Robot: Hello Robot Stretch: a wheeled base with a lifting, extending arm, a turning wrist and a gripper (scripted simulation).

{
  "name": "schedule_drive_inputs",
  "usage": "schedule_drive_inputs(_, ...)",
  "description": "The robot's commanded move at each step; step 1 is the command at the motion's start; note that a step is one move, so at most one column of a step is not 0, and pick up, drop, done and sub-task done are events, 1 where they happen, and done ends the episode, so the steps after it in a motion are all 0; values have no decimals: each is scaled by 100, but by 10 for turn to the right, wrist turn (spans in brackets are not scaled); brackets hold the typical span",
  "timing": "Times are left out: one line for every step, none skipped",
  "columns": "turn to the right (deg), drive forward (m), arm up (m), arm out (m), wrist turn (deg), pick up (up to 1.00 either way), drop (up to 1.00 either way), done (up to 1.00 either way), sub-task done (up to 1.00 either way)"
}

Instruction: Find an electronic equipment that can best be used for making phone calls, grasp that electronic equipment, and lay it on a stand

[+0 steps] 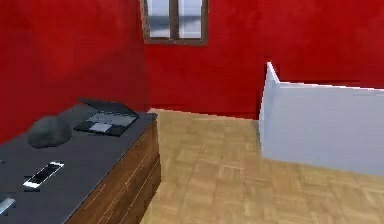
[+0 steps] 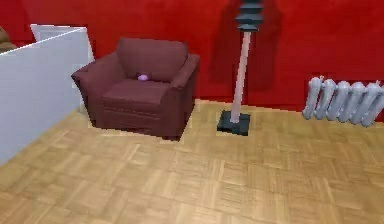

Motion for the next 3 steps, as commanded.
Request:
schedule_drive_inputs(-450,0,0,0,0,0,0,0,0)
schedule_drive_inputs(-450,0,0,0,0,0,0,0,0)
schedule_drive_inputs(-390,0,0,0,0,0,0,0,0)
